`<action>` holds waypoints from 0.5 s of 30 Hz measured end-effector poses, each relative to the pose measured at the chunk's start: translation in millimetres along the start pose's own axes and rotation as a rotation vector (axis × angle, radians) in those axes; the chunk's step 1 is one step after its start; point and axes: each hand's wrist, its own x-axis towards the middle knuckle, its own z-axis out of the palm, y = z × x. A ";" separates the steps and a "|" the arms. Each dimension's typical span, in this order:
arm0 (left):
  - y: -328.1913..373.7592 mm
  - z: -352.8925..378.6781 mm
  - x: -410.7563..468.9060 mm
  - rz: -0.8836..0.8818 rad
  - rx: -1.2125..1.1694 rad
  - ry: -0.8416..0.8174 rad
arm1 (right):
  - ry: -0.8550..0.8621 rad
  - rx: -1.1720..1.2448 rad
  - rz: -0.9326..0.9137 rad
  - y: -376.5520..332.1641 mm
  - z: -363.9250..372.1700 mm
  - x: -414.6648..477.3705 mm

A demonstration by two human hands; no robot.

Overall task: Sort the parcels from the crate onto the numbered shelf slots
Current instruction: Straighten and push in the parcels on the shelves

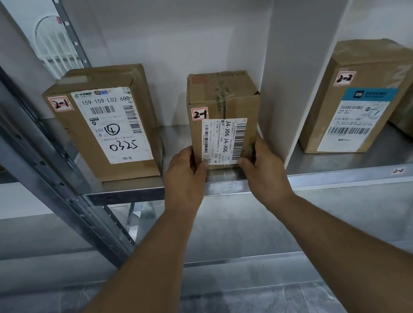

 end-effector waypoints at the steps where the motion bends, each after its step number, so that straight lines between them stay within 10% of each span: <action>1: -0.4 0.0 0.8 -0.003 0.006 -0.007 | 0.001 0.002 0.002 0.2 -0.1 -0.2; 15: -6.2 -22.8 -45.3 -0.014 -0.120 -0.006 | -0.066 -0.174 0.030 -12.9 -30.6 -64.7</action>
